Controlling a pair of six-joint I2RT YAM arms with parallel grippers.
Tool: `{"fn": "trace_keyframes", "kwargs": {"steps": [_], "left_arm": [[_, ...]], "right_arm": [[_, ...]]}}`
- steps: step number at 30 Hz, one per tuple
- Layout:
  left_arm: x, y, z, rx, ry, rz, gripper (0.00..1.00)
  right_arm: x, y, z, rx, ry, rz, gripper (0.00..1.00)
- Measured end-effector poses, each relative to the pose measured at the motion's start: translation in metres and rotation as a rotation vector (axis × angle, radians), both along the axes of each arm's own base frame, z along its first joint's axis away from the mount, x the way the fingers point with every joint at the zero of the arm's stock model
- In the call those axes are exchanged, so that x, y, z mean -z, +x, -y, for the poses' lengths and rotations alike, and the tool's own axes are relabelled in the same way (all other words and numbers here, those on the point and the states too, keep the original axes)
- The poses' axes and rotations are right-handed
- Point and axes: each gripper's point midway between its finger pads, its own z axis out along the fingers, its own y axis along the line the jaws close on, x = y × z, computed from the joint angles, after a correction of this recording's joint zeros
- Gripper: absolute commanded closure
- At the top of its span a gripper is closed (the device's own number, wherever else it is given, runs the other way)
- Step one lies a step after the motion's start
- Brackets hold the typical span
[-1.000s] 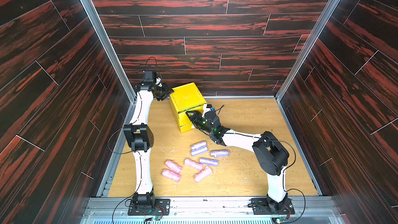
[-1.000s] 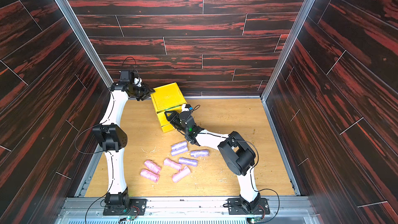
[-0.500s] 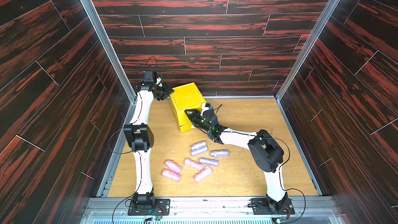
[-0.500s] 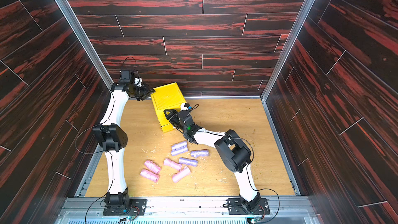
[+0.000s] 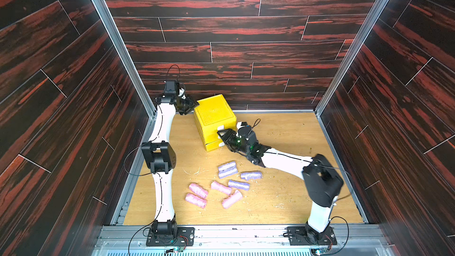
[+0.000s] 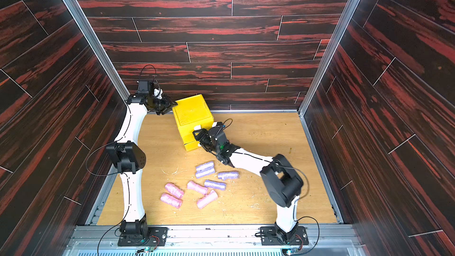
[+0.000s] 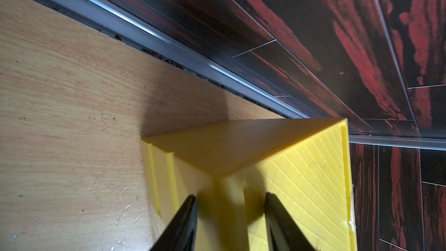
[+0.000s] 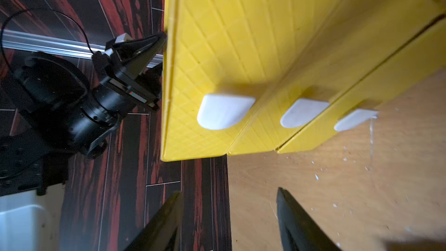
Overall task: Sort the rolls of trash bags by color and place them into the drawer
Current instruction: Close the drawer in the storage box.
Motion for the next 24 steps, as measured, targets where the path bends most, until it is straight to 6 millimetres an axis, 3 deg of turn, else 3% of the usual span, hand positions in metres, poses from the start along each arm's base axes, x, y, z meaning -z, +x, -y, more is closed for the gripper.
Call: {"fn": "trace_keyframes", "kwargs": {"steps": [4, 8, 12, 19, 24], "left_arm": [[0.000, 0.000, 0.000, 0.000, 0.000, 0.000, 0.51], [0.000, 0.000, 0.000, 0.000, 0.000, 0.000, 0.51], [0.000, 0.000, 0.000, 0.000, 0.000, -0.001, 0.51], [0.000, 0.000, 0.000, 0.001, -0.001, 0.000, 0.51], [0.000, 0.000, 0.000, 0.001, -0.001, 0.000, 0.51]], "right_arm": [[-0.034, -0.008, 0.024, 0.036, -0.033, -0.053, 0.25], [-0.039, 0.003, 0.036, 0.097, -0.090, -0.177, 0.24], [-0.018, 0.013, 0.033, 0.124, -0.131, -0.287, 0.25], [0.053, 0.014, 0.026, 0.147, -0.182, -0.477, 0.26], [0.072, 0.018, 0.019, 0.165, -0.149, -0.523, 0.27]]}}
